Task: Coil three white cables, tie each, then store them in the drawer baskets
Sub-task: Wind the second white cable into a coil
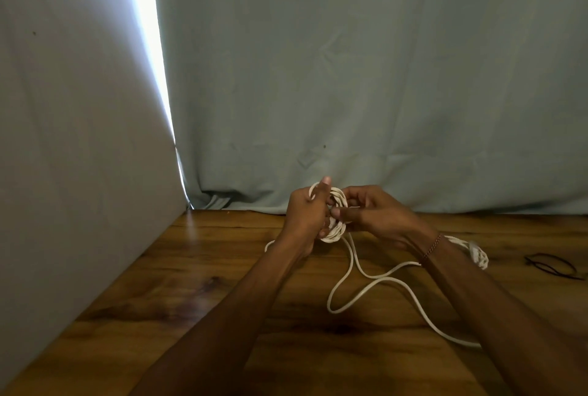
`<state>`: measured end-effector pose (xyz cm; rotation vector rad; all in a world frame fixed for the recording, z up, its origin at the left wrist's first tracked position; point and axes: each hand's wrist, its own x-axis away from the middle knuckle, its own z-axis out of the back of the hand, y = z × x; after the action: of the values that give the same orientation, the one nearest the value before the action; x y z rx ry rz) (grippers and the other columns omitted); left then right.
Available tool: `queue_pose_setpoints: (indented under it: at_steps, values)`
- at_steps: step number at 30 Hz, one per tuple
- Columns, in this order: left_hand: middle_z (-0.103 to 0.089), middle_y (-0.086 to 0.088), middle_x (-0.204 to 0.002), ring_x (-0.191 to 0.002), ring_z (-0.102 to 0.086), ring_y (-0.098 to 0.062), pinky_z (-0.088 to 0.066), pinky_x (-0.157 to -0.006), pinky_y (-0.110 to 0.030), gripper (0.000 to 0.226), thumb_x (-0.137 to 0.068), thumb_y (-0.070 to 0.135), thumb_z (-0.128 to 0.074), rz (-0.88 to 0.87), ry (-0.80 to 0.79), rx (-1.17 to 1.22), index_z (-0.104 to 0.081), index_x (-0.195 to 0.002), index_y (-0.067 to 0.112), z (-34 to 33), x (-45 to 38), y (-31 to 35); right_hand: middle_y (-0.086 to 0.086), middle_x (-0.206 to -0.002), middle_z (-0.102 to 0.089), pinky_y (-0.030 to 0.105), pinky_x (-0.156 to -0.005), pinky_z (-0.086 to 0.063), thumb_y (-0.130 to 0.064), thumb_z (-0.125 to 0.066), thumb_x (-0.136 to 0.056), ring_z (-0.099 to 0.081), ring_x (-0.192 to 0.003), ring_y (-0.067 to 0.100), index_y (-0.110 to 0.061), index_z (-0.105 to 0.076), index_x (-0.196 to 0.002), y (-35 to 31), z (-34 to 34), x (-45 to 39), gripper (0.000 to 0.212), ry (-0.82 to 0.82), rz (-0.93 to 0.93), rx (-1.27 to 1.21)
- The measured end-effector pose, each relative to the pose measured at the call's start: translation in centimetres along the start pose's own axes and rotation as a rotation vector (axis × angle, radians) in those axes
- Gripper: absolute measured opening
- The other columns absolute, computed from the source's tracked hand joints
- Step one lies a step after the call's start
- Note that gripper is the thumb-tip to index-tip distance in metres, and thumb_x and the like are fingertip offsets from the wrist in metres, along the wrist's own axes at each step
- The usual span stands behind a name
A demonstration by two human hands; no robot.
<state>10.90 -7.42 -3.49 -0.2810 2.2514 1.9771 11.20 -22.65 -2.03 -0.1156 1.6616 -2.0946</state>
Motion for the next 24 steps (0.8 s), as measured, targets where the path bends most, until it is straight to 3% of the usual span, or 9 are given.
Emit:
queue_pose_setpoints:
  at_steps: [5,9,15,22,24]
  values:
    - [-0.05,0.002,-0.044,-0.033,-0.042,-0.008,-0.032,-0.037,-0.019,0.046,-0.101,0.044,-0.057,-0.063,0.014,-0.052,-0.06,-0.075,0.006,0.4,-0.4,1.0,0.027,-0.113,-0.071,0.047,-0.098,-0.055,-0.006,-0.061,-0.098,-0.069,-0.108,0.041,0.001,-0.065,-0.121,-0.5,-0.2,-0.1,0.025,-0.016,0.031,-0.087]
    - [-0.048,-0.005,-0.051,-0.035,-0.043,-0.01,-0.033,-0.037,-0.02,0.047,-0.1,0.045,-0.057,-0.123,0.001,-0.09,-0.064,-0.077,0.004,1.1,-0.4,0.7,0.026,-0.104,-0.071,0.044,-0.092,-0.058,-0.009,-0.055,-0.102,-0.071,-0.098,0.039,0.005,-0.062,-0.121,0.0,-1.7,-0.5,0.025,0.047,0.034,-0.216]
    - [-0.051,-0.01,-0.063,-0.043,-0.045,-0.015,-0.038,-0.037,-0.022,0.045,-0.098,0.043,-0.063,-0.146,0.127,-0.024,-0.053,-0.105,-0.001,1.0,-1.2,0.7,0.026,-0.096,-0.067,0.05,-0.088,-0.057,-0.013,-0.052,-0.103,-0.067,-0.084,0.035,0.006,-0.063,-0.12,0.4,-3.5,-1.1,0.027,0.192,0.029,-0.441]
    - [-0.065,-0.018,-0.073,-0.059,-0.06,-0.019,-0.054,-0.055,-0.033,0.041,-0.095,0.043,-0.066,-0.291,0.223,-0.144,-0.061,-0.09,0.003,1.0,-1.5,0.3,0.017,-0.095,-0.072,0.037,-0.073,-0.062,-0.002,-0.06,-0.097,-0.071,-0.08,0.023,-0.002,-0.059,-0.127,1.1,-4.3,-1.1,0.031,0.299,0.077,-0.642]
    - [-0.06,-0.016,-0.063,-0.049,-0.055,-0.018,-0.048,-0.046,-0.029,0.044,-0.095,0.039,-0.068,-0.245,0.181,-0.041,-0.058,-0.091,-0.004,0.8,-1.0,0.5,0.015,-0.092,-0.074,0.034,-0.067,-0.062,0.002,-0.061,-0.095,-0.072,-0.077,0.022,-0.004,-0.056,-0.128,0.8,-4.4,-1.1,0.034,0.337,0.081,-0.721]
